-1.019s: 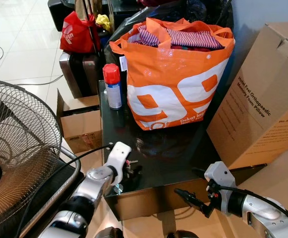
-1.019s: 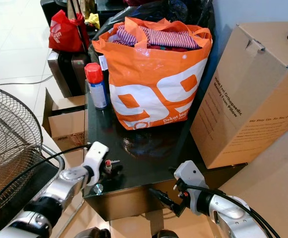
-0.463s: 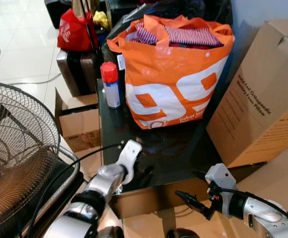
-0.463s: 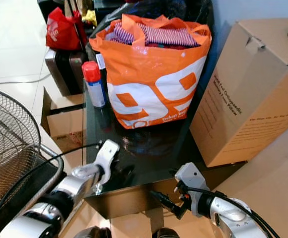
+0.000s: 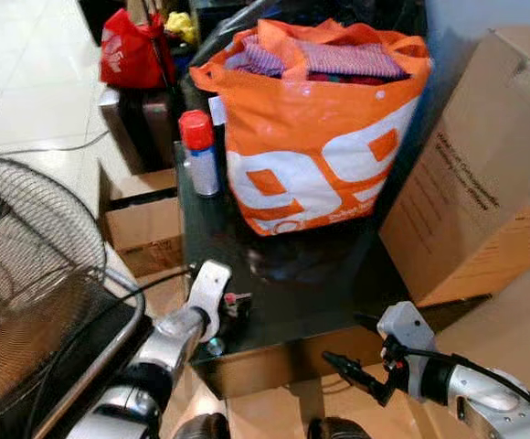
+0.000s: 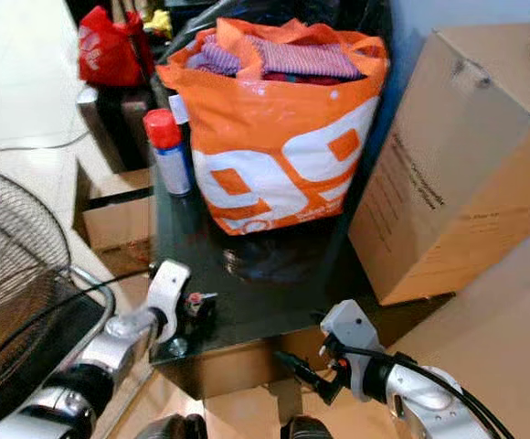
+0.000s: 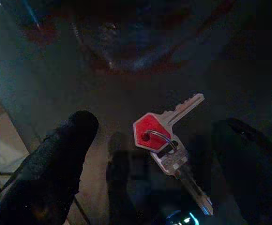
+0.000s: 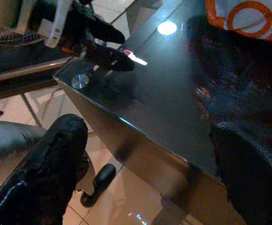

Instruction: Hang keys on a hook

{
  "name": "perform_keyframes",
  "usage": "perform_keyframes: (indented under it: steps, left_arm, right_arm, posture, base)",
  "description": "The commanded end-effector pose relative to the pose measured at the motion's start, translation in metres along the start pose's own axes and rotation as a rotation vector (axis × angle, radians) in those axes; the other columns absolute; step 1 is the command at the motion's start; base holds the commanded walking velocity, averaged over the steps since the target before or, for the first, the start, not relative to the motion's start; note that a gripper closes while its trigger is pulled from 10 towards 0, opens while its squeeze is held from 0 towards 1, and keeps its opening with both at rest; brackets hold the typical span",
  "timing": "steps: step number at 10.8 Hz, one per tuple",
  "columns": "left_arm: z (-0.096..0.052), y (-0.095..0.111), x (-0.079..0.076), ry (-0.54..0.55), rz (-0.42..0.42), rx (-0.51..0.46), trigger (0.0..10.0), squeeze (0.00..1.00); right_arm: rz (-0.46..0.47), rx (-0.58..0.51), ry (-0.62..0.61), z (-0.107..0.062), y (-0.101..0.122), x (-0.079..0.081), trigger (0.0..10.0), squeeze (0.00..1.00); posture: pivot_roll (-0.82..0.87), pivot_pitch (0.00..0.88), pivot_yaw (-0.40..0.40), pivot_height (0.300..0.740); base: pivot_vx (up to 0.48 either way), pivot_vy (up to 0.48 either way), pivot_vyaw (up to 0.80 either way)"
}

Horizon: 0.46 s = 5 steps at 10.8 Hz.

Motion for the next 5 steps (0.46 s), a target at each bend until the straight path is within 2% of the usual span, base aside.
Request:
perform_keyframes:
  steps: [1,5]
  left_arm:
    - [-0.003,-0.023,-0.002,0.000,-0.003,0.067,10.0,0.00]
    - [0.002,-0.027,-0.026,-0.085,-0.012,0.102,10.0,0.00]
  right_arm:
    - [-0.003,0.002,-0.004,-0.001,0.000,0.001,10.0,0.00]
    - [-0.010,0.008,-0.011,-0.003,0.000,-0.002,10.0,0.00]
  posture:
    - [-0.22,0.139,0.055,0.740]
    - [-0.23,0.137,0.056,0.740]
  base:
    - [0.000,0.000,0.00]
    - [0.000,0.000,0.00]
Point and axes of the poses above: a point about 5 cm out from each wrist's last joint towards the gripper, its own z axis pointing out of the wrist towards the gripper, its own y axis along the axis of the wrist's last joint, x = y × z, the point moved 6 cm from there along z, pointing out of the wrist towards the gripper, and after that the axes turned 10 degrees about -z, right-handed, at the moved point
